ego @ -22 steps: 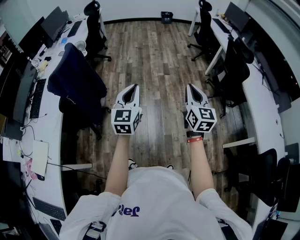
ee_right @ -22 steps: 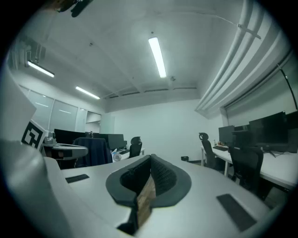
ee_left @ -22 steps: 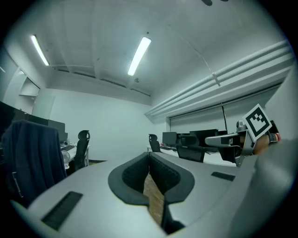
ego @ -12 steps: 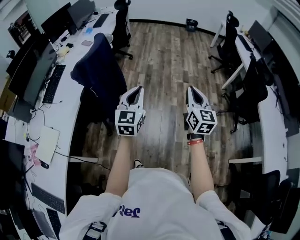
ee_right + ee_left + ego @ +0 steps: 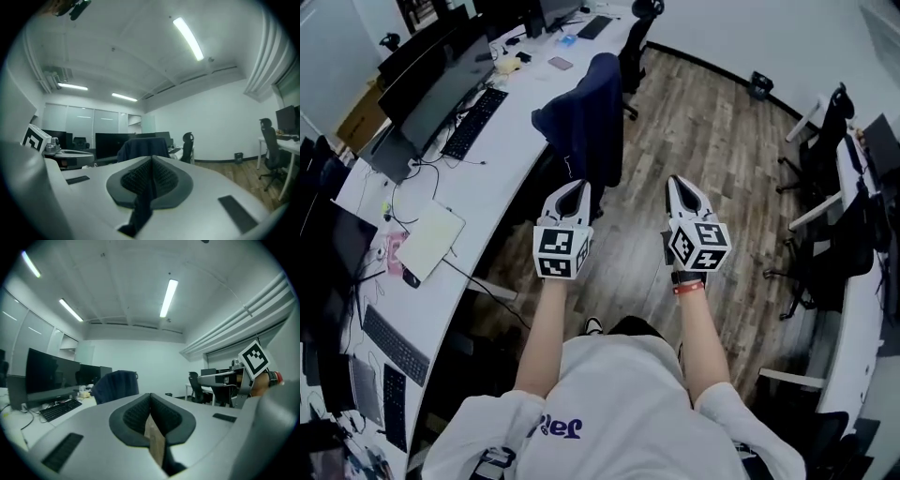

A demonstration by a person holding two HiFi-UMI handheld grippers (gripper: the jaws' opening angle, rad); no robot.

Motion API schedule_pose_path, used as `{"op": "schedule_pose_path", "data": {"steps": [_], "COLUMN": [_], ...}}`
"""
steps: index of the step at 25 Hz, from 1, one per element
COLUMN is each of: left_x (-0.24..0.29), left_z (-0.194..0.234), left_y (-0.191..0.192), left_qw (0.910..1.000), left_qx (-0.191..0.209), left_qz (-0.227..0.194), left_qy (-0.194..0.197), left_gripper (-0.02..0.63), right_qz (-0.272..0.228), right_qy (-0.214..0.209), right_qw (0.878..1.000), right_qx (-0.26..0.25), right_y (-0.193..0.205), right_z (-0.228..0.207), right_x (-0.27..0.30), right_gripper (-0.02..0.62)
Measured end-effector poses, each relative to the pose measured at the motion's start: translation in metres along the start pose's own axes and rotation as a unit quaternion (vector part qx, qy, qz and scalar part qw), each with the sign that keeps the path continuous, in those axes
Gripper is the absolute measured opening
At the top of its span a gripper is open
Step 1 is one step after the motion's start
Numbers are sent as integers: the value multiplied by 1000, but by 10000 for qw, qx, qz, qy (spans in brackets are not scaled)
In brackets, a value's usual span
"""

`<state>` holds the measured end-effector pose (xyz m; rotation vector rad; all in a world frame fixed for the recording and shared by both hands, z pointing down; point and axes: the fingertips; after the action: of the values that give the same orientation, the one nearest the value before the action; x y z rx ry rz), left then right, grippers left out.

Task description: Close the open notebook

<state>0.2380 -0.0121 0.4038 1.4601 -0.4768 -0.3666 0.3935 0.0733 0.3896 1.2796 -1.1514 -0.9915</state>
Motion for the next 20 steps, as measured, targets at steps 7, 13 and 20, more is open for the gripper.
{"op": "schedule_pose_path", "data": {"steps": [7, 13, 20], "left_x": [-62, -111, -166], "left_z": [108, 192, 261], "left_y": [9, 8, 7], "left_qw": [9905, 9683, 9286], "left_qx": [-290, -505, -898], "left_qz": [185, 48, -102], "left_qy": [-1329, -2447, -3599], "left_gripper": [20, 20, 20], "right_qz": [132, 212, 300], "right_qy": [-1551, -2829, -4105], "right_qw": [9878, 9587, 9109], "right_qx": [-87, -185, -275], "right_y": [-6, -3, -2], "right_z": [126, 231, 342], "right_x": [85, 149, 199], "right_gripper": [14, 14, 14]}}
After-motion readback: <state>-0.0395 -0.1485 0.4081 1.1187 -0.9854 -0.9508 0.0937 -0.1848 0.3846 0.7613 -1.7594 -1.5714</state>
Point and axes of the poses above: the fingertips, and each gripper's own axes: x forward along the fingers, z to its left, y out of its underside, and after that the axes turned 2 degrees about -x, right-handed
